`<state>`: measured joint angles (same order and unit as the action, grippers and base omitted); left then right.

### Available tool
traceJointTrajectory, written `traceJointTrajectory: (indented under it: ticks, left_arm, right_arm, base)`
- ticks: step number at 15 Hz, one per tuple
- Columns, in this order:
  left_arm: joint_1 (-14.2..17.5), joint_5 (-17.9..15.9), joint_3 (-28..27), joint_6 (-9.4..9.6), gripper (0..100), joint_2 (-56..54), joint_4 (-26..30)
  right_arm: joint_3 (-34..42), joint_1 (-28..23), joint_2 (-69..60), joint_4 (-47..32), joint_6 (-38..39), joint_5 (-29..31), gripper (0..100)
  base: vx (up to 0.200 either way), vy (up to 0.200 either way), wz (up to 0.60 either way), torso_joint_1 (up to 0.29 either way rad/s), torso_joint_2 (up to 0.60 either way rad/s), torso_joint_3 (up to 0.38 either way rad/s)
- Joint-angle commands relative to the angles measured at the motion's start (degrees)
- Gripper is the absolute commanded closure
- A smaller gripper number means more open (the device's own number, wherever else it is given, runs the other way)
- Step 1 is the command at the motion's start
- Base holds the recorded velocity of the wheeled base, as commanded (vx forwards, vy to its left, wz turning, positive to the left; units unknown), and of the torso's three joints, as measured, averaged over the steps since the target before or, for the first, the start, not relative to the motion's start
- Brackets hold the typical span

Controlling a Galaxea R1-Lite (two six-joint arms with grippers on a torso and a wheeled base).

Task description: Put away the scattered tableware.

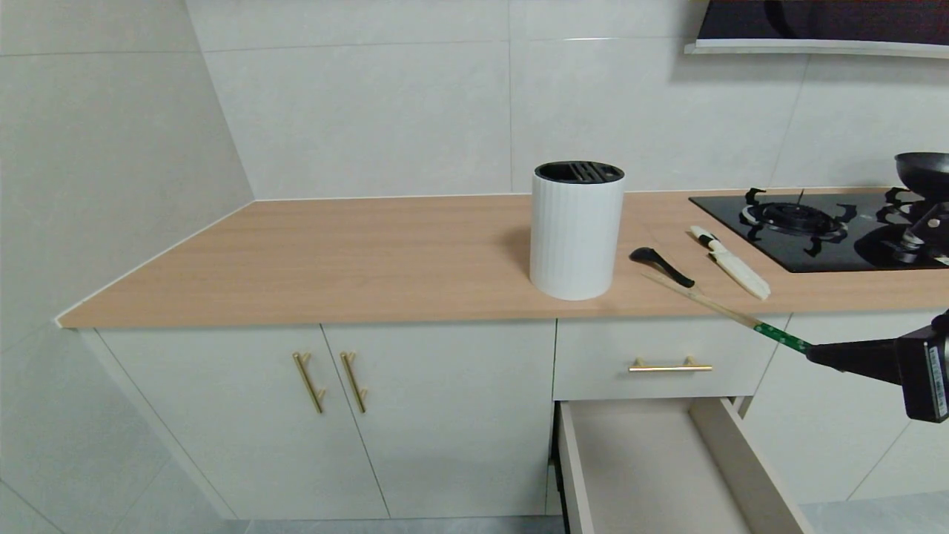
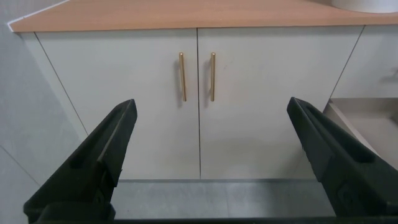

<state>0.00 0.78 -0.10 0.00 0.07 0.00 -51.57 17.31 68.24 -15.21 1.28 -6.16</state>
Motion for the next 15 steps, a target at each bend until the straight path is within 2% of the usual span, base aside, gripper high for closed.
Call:
traceJointTrajectory:
  ticks: [1,5,15]
  left_arm:
    - [0.00,0.01,0.01,0.00,0,0.01,0.00]
    - [0.00,0.01,0.01,0.00,0,0.01,0.00]
    - [0.00,0.01,0.01,0.00,0,0.01,0.00]
  right_arm:
    - [0.68,0.62,1.37,0.01,-0.49,-0.17,100]
    - [1.47,2.20,2.25,0.01,-0.66,-0.17,100]
    - [1.82,3.34,2.42,0.01,-0.66,-0.08,100]
  base:
    - [0.000,0.000,0.00,0.000,0.00,0.000]
    - [0.000,0.000,0.00,-0.060,0.14,0.082]
    - [0.000,0.000,0.00,-0.180,0.46,0.278]
